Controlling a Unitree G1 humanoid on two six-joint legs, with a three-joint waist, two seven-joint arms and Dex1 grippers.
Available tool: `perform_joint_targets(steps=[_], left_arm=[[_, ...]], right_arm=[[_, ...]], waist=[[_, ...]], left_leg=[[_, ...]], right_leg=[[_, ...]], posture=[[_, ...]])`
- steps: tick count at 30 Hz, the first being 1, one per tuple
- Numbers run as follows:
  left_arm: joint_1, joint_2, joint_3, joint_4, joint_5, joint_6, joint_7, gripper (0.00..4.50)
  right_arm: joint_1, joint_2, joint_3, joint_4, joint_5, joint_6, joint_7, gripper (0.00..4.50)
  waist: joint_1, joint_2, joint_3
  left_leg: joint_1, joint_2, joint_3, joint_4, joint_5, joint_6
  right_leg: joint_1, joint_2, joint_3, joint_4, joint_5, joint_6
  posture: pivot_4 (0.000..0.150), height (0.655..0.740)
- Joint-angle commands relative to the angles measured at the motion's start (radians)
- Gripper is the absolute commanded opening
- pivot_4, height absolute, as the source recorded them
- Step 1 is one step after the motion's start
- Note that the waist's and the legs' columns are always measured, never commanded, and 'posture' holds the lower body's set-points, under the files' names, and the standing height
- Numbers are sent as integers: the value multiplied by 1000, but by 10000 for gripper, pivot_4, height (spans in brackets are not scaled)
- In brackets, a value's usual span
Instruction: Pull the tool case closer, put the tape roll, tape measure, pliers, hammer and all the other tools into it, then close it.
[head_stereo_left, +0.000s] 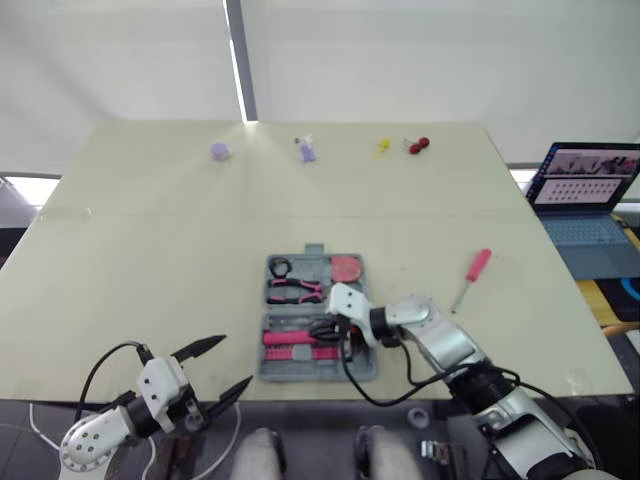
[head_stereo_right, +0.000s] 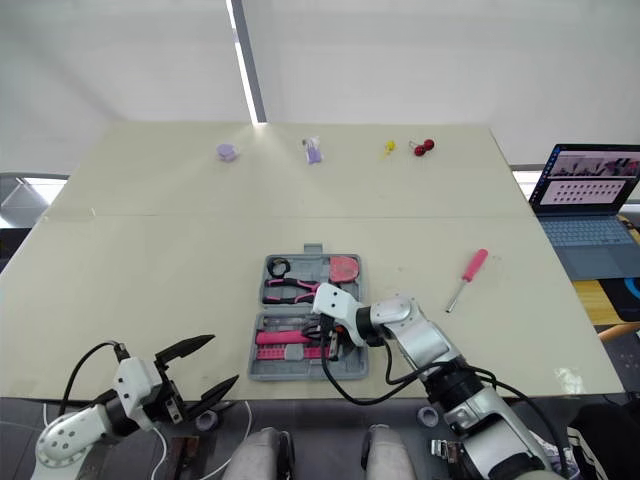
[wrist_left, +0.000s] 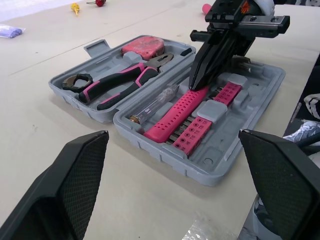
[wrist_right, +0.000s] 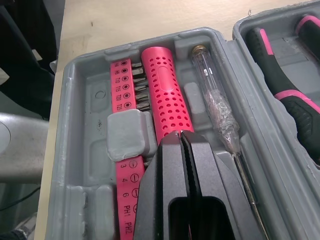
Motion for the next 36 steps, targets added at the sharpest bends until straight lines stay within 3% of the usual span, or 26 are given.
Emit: perform_joint_targets(steps=[1,24,31,36], left_arm=[[10,12,4,-15,-6,-4,0,45000],[-1,27,-2,-18,-5,12,-2,45000],[-18,30,-15,-89,-23,100,22,45000],[-96,36,-7,-163,-50,241,76,45000]], right_arm=[[52,-20,61,140,-99,20,-44,807],[49,-26,100,220,-144,7,-57,807],[61,-7,-21,91,10,-43,28,807],[45,-16,-197,-78,205,89,58,807]], waist=[[0,1,-3],[0,6,-20],[6,8,-18],[20,6,-9]], left_leg=[[1,0,0,-2,0,0],[8,1,-5,-13,0,-1],[6,1,-6,-14,0,-1],[3,0,-6,-12,0,-1]], right_leg=[[1,0,0,-1,0,0],[2,1,0,-3,-1,-4],[2,0,0,-6,-1,-4],[0,-1,1,-6,-1,-4]], posture=[[1500,7400],[1500,7400],[1500,7400],[1500,7400]])
